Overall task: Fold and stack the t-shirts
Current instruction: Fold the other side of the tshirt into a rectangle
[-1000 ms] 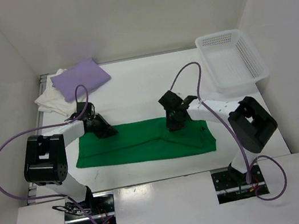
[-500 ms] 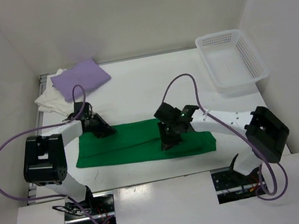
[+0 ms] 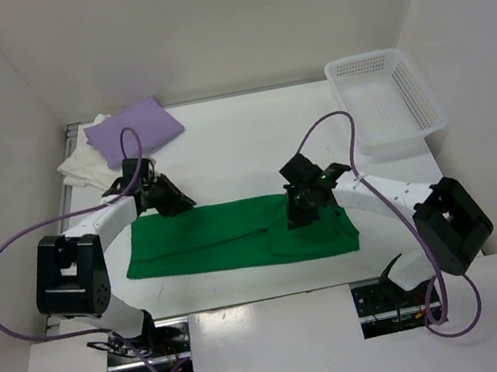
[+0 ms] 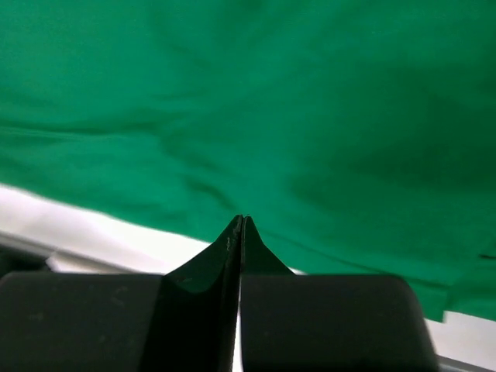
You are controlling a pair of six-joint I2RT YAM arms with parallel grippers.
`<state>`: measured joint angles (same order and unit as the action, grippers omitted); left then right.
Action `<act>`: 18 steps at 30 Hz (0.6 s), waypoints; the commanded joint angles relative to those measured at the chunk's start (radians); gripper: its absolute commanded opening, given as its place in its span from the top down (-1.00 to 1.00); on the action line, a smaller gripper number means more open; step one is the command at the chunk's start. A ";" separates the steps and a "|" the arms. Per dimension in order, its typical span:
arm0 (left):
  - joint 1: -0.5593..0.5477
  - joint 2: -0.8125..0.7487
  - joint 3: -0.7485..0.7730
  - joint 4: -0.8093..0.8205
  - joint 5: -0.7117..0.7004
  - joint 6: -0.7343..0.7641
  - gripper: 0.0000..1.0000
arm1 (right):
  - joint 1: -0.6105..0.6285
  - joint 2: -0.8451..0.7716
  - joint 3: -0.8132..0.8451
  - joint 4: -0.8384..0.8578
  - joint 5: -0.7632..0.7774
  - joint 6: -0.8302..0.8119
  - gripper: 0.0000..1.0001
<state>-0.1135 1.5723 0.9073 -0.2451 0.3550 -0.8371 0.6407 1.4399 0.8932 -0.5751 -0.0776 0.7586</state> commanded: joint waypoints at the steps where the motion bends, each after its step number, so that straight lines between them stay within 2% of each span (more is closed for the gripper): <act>1: -0.060 -0.047 0.035 0.021 -0.007 0.007 0.55 | -0.027 -0.032 -0.017 0.093 0.099 0.007 0.99; 4: -0.100 -0.011 0.053 0.033 -0.007 -0.017 0.55 | -0.136 -0.056 -0.017 0.147 0.128 0.016 0.94; 7: -0.100 0.034 0.074 0.058 -0.019 -0.026 0.55 | -0.237 -0.067 -0.017 0.193 0.177 0.016 0.68; 8: -0.085 0.061 0.074 0.058 -0.019 -0.026 0.55 | -0.262 -0.067 -0.017 0.193 0.208 0.016 0.57; 9: -0.060 0.074 0.085 0.058 -0.019 -0.026 0.55 | -0.291 -0.067 -0.017 0.193 0.208 0.002 0.36; 11: -0.035 0.094 0.085 0.058 -0.019 -0.017 0.55 | -0.361 -0.067 -0.005 0.202 0.267 -0.022 0.20; 14: 0.012 0.114 0.073 0.069 -0.010 -0.008 0.55 | -0.438 -0.046 -0.005 0.213 0.288 -0.041 0.14; 18: 0.049 0.141 0.061 0.092 -0.001 -0.008 0.55 | -0.450 0.014 -0.005 0.250 0.288 -0.041 0.14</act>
<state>-0.0750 1.6932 0.9668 -0.1978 0.3435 -0.8448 0.1883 1.4124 0.8692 -0.3958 0.1669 0.7387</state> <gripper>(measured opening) 0.227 0.428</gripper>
